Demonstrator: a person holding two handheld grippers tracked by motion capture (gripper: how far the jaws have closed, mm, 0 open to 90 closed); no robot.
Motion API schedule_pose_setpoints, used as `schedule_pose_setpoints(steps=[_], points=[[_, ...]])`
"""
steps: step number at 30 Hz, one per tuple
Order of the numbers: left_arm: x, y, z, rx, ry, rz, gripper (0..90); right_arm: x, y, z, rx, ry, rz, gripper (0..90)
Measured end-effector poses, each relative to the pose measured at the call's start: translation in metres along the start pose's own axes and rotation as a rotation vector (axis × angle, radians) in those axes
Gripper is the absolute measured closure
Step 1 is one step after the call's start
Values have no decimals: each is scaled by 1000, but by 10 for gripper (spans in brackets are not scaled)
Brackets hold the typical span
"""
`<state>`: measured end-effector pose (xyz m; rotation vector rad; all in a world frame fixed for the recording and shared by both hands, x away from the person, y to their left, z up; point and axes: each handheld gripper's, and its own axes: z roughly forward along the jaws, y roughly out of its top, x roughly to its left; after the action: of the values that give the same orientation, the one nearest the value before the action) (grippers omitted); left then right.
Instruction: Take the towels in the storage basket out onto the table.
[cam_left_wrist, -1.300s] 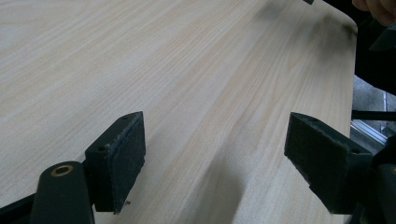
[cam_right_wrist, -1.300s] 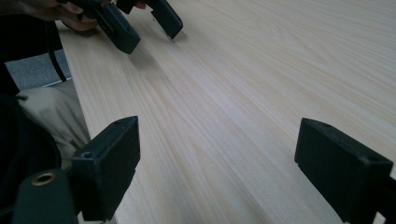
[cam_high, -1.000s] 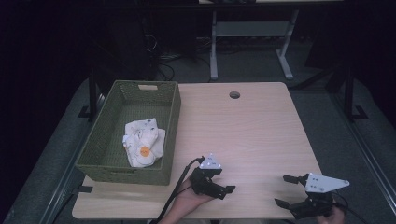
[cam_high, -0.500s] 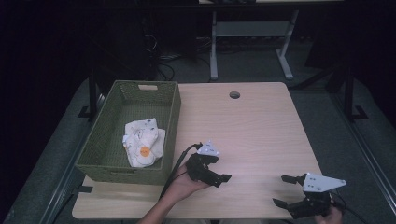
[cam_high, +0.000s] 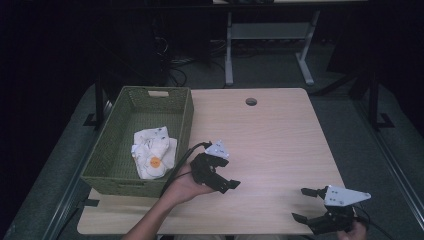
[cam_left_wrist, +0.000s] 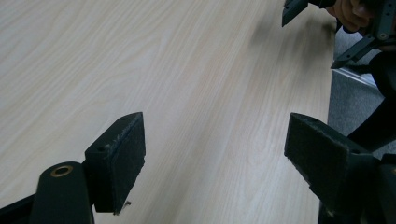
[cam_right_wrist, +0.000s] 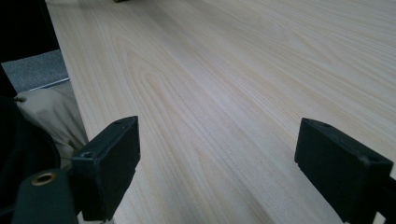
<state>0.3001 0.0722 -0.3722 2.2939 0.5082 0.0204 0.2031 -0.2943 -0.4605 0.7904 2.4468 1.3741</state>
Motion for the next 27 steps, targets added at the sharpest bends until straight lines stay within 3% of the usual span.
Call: schedule_pose_setpoints(steps=[7, 9, 11, 21, 27], points=[[6, 12, -23, 3, -7, 23, 209, 1, 0, 0, -1, 3, -1, 138], [9, 16, -32, 18, -35, 19, 217, 1, 0, 0, -2, 2, 0, 138], [12, 18, -36, 34, -37, 7, 227, 1, 0, 0, -2, 3, -2, 138], [28, 17, -54, 33, -37, 0, 231, 0, 1, 0, 2, 6, -10, 138], [41, 15, -66, 51, -40, -24, 241, 0, 1, 0, 6, 8, -4, 138]])
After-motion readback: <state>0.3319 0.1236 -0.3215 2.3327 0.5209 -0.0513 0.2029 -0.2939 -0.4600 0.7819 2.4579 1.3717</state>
